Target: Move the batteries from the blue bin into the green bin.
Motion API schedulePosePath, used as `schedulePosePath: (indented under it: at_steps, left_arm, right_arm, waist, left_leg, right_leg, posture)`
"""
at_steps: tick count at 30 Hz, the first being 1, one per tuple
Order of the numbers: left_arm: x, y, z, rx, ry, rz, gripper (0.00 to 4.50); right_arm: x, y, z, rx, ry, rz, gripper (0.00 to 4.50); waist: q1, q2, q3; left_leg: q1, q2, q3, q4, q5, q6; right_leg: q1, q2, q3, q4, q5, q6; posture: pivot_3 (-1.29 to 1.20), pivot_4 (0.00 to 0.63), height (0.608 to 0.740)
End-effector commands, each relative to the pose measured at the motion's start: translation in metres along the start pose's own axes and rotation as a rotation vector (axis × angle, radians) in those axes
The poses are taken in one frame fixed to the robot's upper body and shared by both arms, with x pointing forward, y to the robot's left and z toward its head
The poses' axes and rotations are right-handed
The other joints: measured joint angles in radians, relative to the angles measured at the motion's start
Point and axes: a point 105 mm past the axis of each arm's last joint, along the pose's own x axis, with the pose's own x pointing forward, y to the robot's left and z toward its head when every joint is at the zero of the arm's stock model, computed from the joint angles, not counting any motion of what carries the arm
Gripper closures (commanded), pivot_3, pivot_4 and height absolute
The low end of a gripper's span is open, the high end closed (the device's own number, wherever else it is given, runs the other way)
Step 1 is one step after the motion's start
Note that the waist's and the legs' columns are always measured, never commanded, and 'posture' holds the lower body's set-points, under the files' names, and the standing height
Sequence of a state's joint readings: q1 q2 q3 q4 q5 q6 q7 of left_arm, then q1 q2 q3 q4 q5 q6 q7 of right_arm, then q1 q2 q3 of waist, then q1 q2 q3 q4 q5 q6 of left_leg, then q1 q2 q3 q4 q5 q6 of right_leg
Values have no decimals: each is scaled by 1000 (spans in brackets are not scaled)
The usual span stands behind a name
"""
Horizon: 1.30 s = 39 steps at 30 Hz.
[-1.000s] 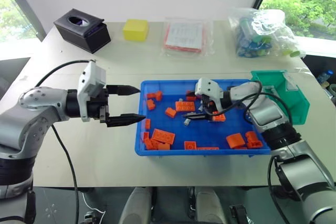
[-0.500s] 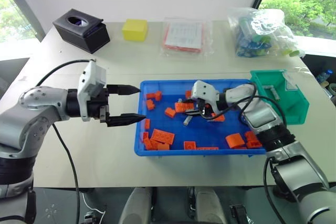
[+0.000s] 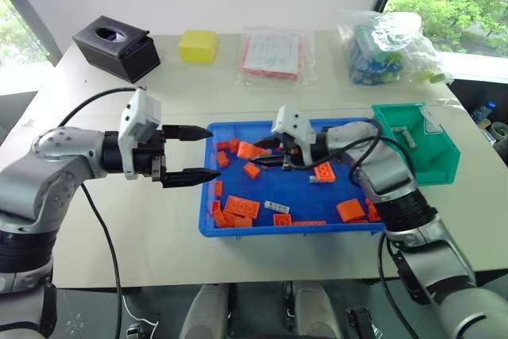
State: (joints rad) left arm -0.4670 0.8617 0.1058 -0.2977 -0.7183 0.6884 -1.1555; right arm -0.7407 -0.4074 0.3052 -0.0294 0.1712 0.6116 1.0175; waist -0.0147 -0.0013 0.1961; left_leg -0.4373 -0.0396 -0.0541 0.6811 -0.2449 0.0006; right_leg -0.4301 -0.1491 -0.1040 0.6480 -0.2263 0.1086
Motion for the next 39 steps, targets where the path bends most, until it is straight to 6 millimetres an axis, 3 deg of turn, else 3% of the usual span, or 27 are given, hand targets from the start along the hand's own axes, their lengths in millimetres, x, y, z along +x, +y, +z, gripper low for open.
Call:
schedulePosePath:
  at_steps: [1, 5, 6, 9, 14, 20, 25, 30, 39]
  left_arm:
    - [-2, 2, 9, 45, -16, 8, 0]
    - [-2, 3, 10, 49, -20, 16, 0]
    - [-2, 3, 10, 49, -21, 17, 0]
    - [-3, 4, 11, 48, -21, 24, 0]
    - [-6, 7, 9, 45, -16, 42, 0]
    - [-5, 9, 8, 46, -23, 48, 0]
    - [-3, 9, 8, 46, -26, 33, 0]
    - [-1, 11, 9, 50, -28, 23, 0]
    - [1, 9, 11, 51, -25, -1, 0]
  right_arm:
    - [24, 19, -1, 19, 12, 30, 2253]
    - [46, 22, -8, 75, 34, -5, 207]
    - [49, 20, -8, 73, 41, -23, 66]
    - [48, 12, -2, 73, 40, -44, 66]
    - [16, -17, 18, 117, 25, -144, 66]
    - [-10, -41, 12, 313, 81, -330, 66]
    - [-13, -24, -6, 596, 160, -373, 66]
    - [-10, -9, -12, 720, 192, -372, 66]
    - [-8, -24, -40, 799, 238, -478, 66]
  waist:
    - [0, 0, 0]
    - [0, 0, 0]
    - [0, 0, 0]
    - [1, 0, 0]
    - [1, 0, 0]
    - [-1, 0, 0]
    - [-2, 0, 0]
    - [1, 0, 0]
    - [-4, 0, 0]
  left_leg:
    - [0, 0, 0, 0, 0, 0]
    - [0, 0, 0, 0, 0, 0]
    - [0, 0, 0, 0, 0, -1]
    - [0, -1, 0, 0, 1, -2]
    - [0, -1, 0, 0, 1, -2]
    - [0, -1, 0, 0, 1, -2]
    - [0, -1, 1, -1, 1, -2]
    - [0, -1, 1, -1, 1, -2]
    - [0, -2, 2, -1, 1, -2]
  right_leg:
    - [0, 0, 0, 0, 0, 0]
    - [0, 0, 0, 1, 0, 0]
    - [0, 0, 1, 1, 0, 0]
    - [0, 0, 1, 1, 0, 0]
    - [-1, 0, 1, 1, 0, 0]
    - [-1, 0, 1, 1, 0, 0]
    - [-2, 0, 2, 2, 0, 0]
    - [-2, 0, 2, 2, 0, 0]
    - [-2, 1, 2, 3, 0, 0]
  posture:
    - [0, 150, 692]
    - [0, 150, 692]
    - [0, 150, 692]
    - [0, 150, 692]
    - [0, 150, 692]
    - [0, 150, 692]
    - [0, 150, 692]
    - [0, 150, 692]
    - [0, 150, 692]
